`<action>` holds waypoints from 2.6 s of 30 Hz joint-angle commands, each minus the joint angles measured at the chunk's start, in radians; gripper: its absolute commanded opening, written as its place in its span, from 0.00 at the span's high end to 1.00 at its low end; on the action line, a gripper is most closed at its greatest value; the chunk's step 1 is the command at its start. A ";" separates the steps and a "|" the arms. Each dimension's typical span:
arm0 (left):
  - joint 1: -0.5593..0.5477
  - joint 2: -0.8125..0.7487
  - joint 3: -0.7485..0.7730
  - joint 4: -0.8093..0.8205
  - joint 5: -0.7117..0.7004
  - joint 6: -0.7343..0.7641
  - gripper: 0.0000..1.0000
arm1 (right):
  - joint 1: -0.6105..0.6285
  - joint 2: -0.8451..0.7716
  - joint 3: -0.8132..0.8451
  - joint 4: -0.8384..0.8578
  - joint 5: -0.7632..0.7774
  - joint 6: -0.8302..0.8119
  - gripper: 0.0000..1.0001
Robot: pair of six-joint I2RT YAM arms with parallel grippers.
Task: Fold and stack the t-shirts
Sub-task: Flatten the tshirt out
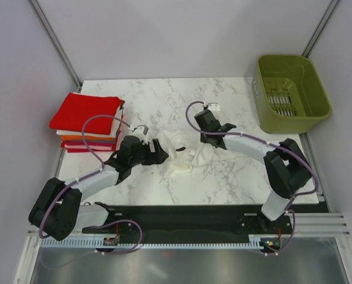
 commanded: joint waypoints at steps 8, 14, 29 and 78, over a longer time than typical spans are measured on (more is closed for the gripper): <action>-0.028 0.020 0.060 0.001 -0.006 0.060 0.07 | -0.026 -0.578 -0.416 0.126 0.155 0.112 1.00; -0.082 0.037 0.094 -0.044 -0.058 0.088 0.07 | -0.032 -0.904 -0.656 0.072 0.216 0.238 1.00; -0.156 0.175 0.232 -0.246 -0.340 0.075 0.41 | -0.032 -1.127 -0.763 -0.034 0.244 0.282 1.00; 0.157 -0.208 0.502 -0.687 -0.196 -0.018 0.52 | -0.360 -1.128 -0.553 -0.098 -0.293 0.042 0.39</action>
